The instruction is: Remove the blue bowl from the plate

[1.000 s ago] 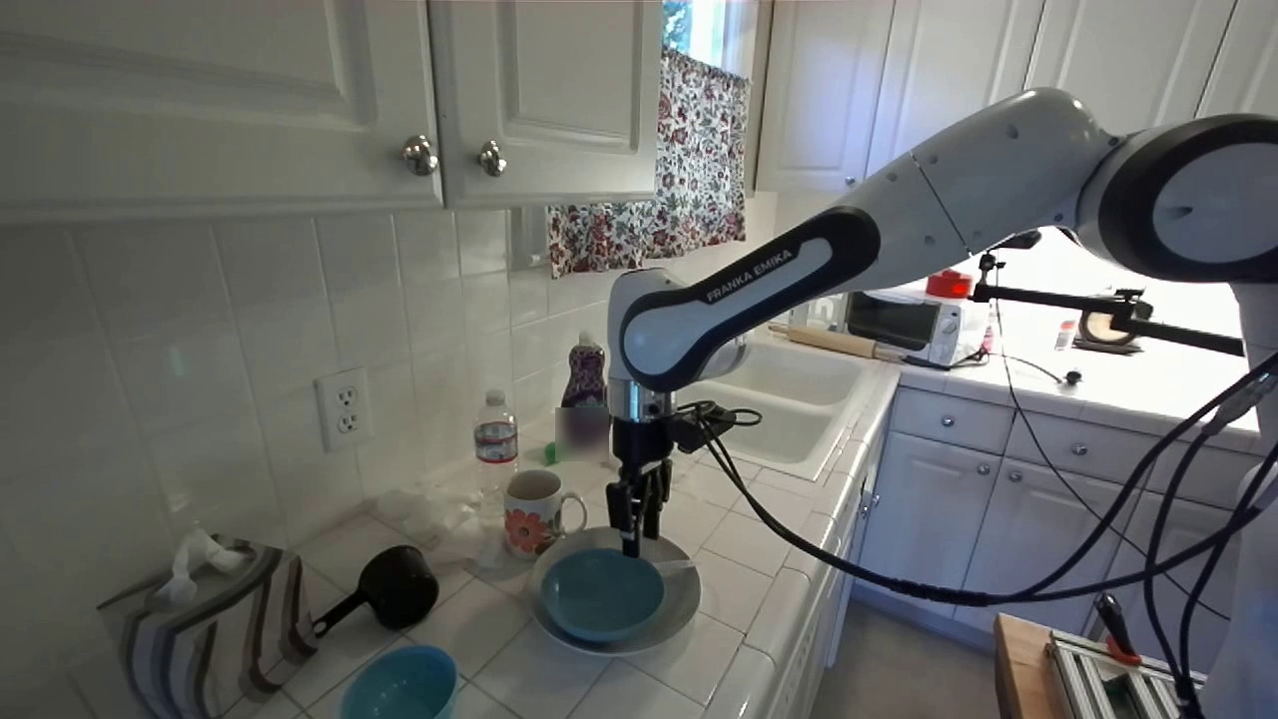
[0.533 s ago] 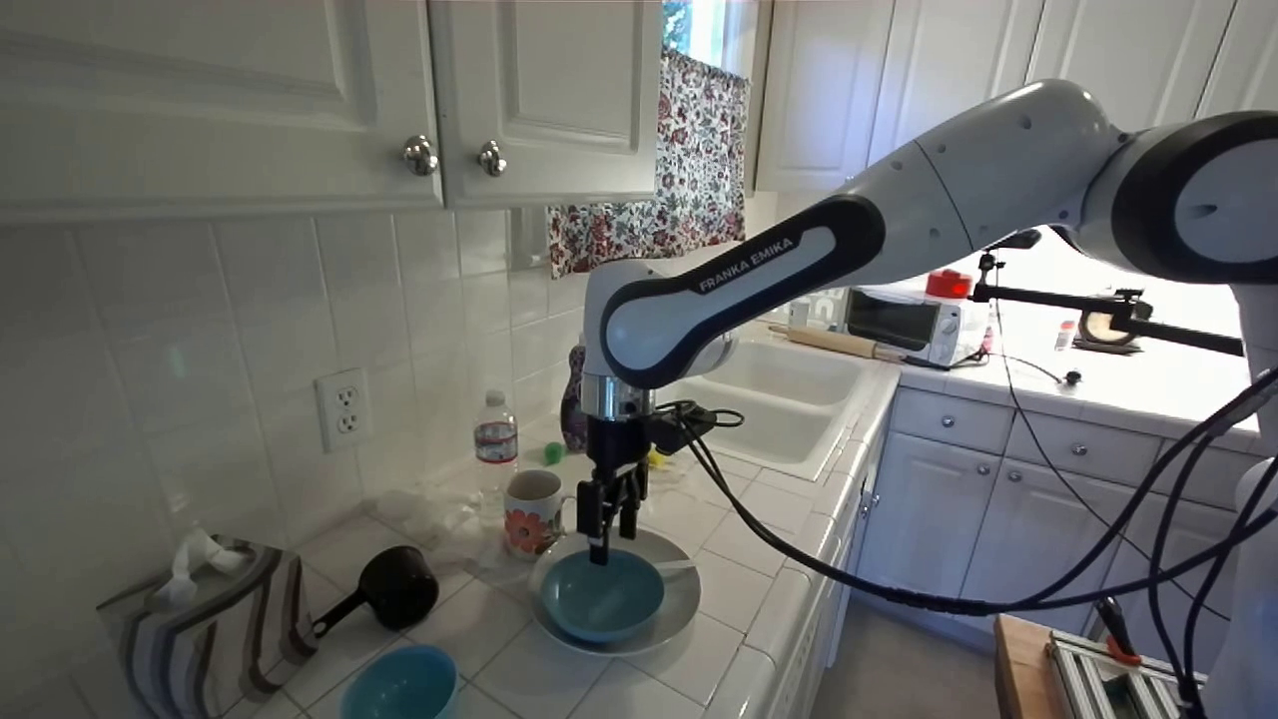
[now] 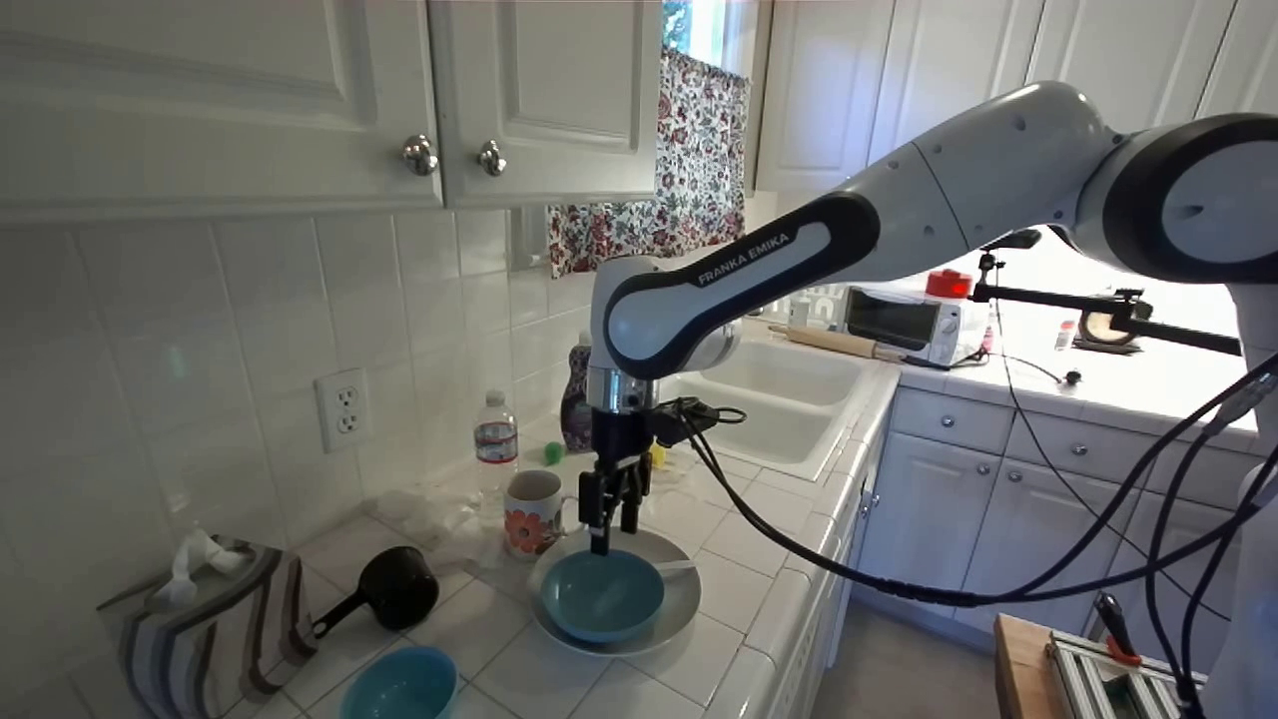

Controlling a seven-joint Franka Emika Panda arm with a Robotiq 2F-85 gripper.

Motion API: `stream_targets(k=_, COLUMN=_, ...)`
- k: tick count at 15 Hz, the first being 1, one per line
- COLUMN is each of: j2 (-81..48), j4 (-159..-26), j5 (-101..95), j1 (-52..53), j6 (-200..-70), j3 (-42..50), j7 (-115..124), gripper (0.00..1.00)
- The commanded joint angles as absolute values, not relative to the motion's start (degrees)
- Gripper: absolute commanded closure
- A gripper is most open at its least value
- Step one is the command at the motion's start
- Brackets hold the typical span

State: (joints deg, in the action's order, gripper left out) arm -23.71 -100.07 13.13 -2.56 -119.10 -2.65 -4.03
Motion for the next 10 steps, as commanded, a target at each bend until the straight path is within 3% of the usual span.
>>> stream_targets(k=1, j2=-25.6, j4=-98.0, j5=15.7, j1=-3.6, j6=-118.1, j3=-2.4, j7=-3.4, gripper=0.29)
stream_targets(k=4, j2=-26.3, j4=-97.7, j5=15.6, j1=-4.2, j6=-117.8, j3=-2.1, j7=-3.3, gripper=0.26)
stream_targets(k=6, j2=-26.9, j4=-97.5, j5=15.4, j1=-4.4, j6=-117.8, j3=-2.0, j7=-3.2, gripper=0.31)
stream_targets(k=10, j2=-27.4, j4=-97.6, j5=15.1, j1=-4.3, j6=-117.8, j3=-2.1, j7=-3.3, gripper=0.62)
